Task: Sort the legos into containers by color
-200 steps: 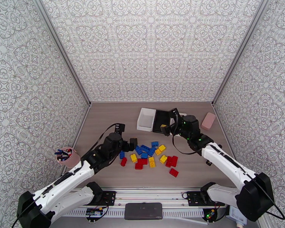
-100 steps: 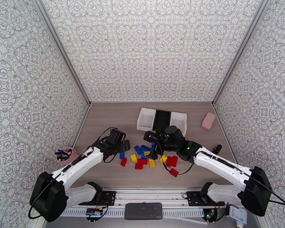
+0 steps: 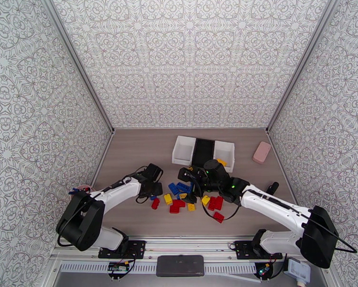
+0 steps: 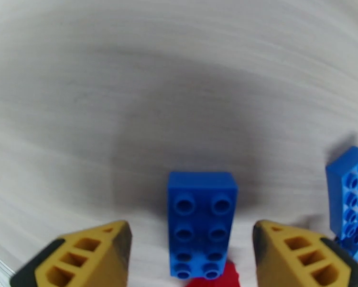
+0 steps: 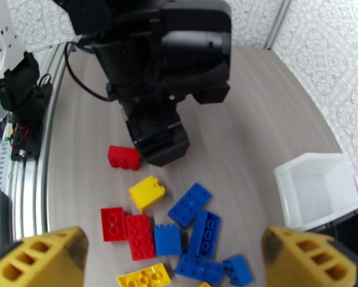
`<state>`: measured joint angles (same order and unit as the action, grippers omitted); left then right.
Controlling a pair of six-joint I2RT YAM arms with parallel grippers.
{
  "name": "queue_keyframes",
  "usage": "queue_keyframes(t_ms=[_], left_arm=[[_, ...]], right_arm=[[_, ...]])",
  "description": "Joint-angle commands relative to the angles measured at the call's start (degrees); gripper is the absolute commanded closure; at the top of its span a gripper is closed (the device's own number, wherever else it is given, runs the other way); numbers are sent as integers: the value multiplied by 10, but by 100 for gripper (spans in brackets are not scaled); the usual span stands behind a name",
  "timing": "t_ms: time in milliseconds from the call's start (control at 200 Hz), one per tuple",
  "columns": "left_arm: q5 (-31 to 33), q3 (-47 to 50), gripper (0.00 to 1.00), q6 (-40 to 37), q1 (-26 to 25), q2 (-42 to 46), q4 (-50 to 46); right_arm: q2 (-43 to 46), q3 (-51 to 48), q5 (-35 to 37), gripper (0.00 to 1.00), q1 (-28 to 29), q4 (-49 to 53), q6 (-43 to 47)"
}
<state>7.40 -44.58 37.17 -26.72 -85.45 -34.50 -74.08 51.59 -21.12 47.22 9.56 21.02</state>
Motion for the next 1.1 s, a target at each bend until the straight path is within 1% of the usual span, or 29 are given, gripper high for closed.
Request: queue_keyframes(t_ms=[0, 155, 290, 495, 585, 690, 825, 895, 985, 1095], left_arm=[[-16, -12, 35, -3, 4, -17, 12], [-12, -12, 50, -5, 4, -18, 9], [-7, -15, 61, -8, 4, -13, 3], [-1, -34, 67, -23, -1, 23, -2], [8, -46, 68, -36, -12, 42, 7], [21, -64, 73, -42, -21, 59, 25], [34, -80, 77, -61, -29, 72, 105], [33, -94, 78, -76, -30, 72, 151], [23, -119, 78, -104, -31, 56, 197], [25, -147, 78, -143, -36, 23, 261]], right_arm=[[12, 8, 4, 0, 3, 8, -3], [16, 8, 12, 1, 3, 6, -3], [18, 6, 16, 1, 3, 1, -5], [34, -8, 25, 0, 3, -25, -14], [43, -19, 43, 1, 3, -39, -18], [51, -25, 54, 1, 2, -36, -18], [61, -35, 72, 0, 1, -44, -21], [63, -38, 81, 1, -1, -49, -27], [66, -43, 106, 1, -3, -57, -34], [68, -50, 131, 0, -8, -66, -39]])
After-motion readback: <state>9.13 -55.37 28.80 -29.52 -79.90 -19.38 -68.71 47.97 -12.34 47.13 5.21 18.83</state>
